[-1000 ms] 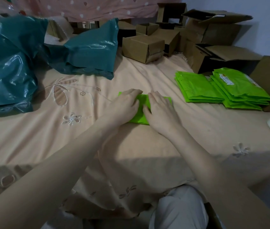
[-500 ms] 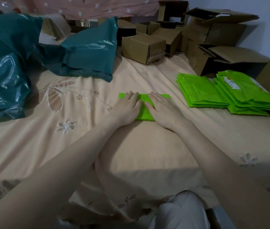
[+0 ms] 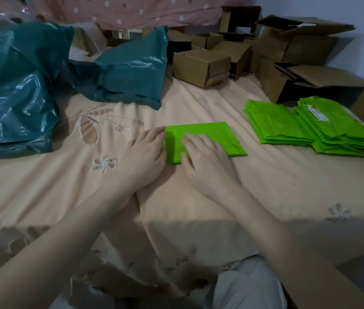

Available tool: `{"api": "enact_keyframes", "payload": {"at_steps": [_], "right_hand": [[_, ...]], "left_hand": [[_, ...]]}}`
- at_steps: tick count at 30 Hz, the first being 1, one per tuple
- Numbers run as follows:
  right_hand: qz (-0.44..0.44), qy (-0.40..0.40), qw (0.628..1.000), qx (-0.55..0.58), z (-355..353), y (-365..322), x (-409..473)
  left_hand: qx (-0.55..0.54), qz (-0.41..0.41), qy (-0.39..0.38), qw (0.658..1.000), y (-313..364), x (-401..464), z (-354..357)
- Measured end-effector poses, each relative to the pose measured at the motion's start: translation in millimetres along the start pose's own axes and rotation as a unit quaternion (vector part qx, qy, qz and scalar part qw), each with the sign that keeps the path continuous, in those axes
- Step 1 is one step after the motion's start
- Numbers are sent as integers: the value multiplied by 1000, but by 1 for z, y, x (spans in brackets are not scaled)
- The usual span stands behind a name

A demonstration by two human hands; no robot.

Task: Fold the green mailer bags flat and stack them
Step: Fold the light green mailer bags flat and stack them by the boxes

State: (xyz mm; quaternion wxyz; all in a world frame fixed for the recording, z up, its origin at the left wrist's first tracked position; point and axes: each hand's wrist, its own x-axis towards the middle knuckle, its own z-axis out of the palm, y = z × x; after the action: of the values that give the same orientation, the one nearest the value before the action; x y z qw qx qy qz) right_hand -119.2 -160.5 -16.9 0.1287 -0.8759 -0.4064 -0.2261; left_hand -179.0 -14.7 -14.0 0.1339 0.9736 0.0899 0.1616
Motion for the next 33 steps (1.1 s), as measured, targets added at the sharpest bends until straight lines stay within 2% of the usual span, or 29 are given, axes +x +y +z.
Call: {"api": "enact_keyframes", "payload": {"at_steps": [4, 11, 16, 18, 21, 25, 33], "right_hand": [[1, -43, 999, 13, 3, -20, -11], [-3, -108, 994, 3, 0, -25, -17], [7, -139, 989, 54, 0, -18, -17], [14, -127, 990, 60, 1, -15, -17], [18, -97, 995, 8, 1, -9, -16], [16, -99, 994, -44, -4, -9, -16], [14, -122, 992, -36, -9, 2, -16]], "left_hand": [[58, 24, -15, 998, 4, -25, 2], [72, 36, -23, 996, 8, -35, 2], [83, 38, -21, 996, 10, -34, 1], [86, 41, -18, 995, 12, -34, 0], [95, 43, -21, 994, 15, -32, -1], [89, 66, -12, 994, 18, -29, 2], [112, 57, -24, 992, 24, -25, 8]]}}
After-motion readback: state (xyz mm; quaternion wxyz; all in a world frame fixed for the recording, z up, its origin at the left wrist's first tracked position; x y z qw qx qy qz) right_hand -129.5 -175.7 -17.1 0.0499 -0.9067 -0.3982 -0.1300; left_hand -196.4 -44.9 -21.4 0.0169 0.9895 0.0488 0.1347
